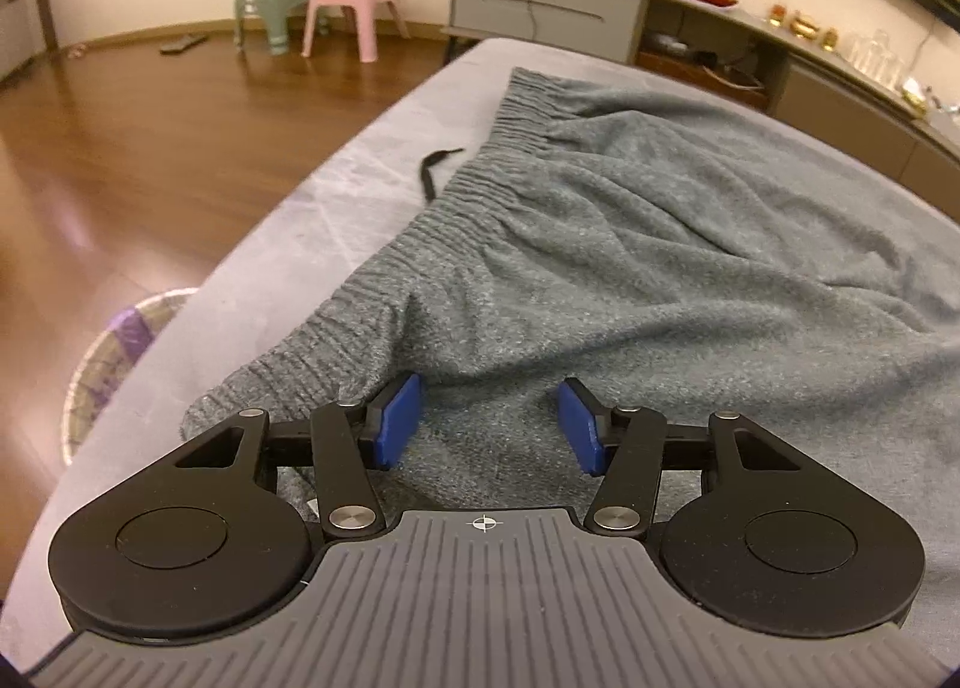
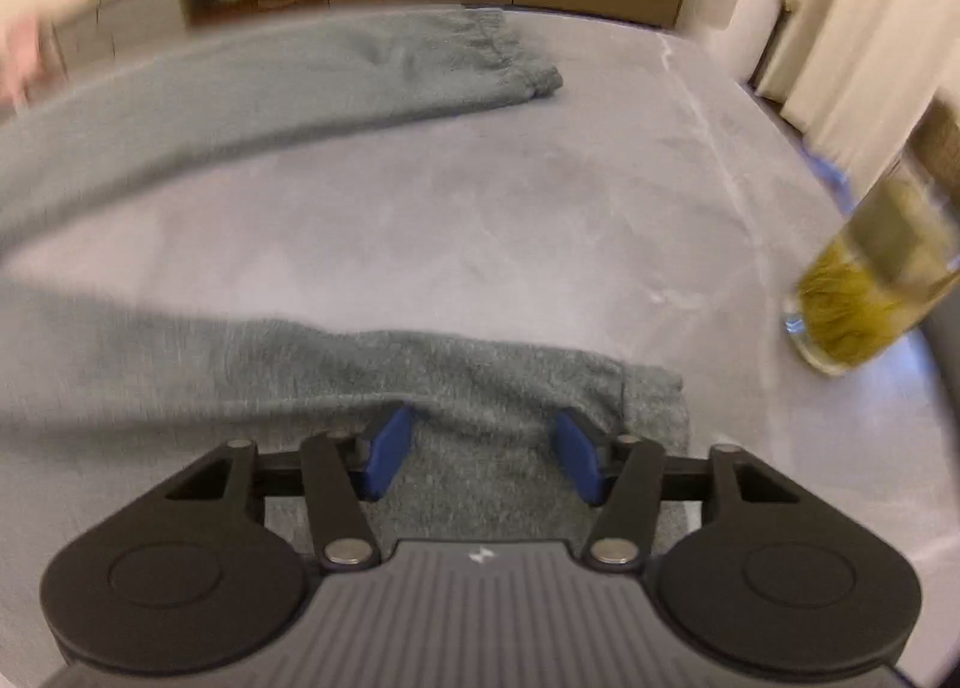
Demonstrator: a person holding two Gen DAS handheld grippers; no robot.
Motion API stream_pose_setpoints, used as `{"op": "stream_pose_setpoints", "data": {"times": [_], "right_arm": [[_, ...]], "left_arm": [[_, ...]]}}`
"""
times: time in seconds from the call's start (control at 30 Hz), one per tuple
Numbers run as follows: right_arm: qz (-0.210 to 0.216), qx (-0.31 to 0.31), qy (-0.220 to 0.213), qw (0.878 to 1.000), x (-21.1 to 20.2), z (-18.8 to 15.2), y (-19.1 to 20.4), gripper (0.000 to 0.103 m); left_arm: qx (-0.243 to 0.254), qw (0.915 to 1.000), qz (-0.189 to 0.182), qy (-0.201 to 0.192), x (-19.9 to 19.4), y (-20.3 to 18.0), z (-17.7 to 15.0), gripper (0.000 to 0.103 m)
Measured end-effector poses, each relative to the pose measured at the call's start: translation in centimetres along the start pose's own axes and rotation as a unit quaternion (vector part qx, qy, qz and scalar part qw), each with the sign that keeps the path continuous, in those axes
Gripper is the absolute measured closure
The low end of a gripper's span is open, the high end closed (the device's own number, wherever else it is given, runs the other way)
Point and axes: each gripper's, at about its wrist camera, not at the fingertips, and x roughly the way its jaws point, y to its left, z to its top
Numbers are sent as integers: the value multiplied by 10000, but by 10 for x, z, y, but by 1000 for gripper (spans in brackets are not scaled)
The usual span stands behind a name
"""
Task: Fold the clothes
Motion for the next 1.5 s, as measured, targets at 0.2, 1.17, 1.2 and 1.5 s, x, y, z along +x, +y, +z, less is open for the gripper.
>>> {"op": "stream_pose_setpoints", "data": {"times": [0.2,1.17,1.2,1.5], "right_arm": [[324,-604,-286,9972,31,44,13,43],[271,706,-732,9944,164,264,13,34],[300,640,-721,9949,169,265,15,35],[1188,-1370,-1783,9671,47,167,56,91]], "left_arm": [[-153,9990,424,-51,-5,7,-3,53],[-700,9963,-371,-322,-25,-13,9,47],[-703,9963,-377,-315,-23,-14,10,47],[-772,9947,-559,-377,-24,-19,8,48]]}}
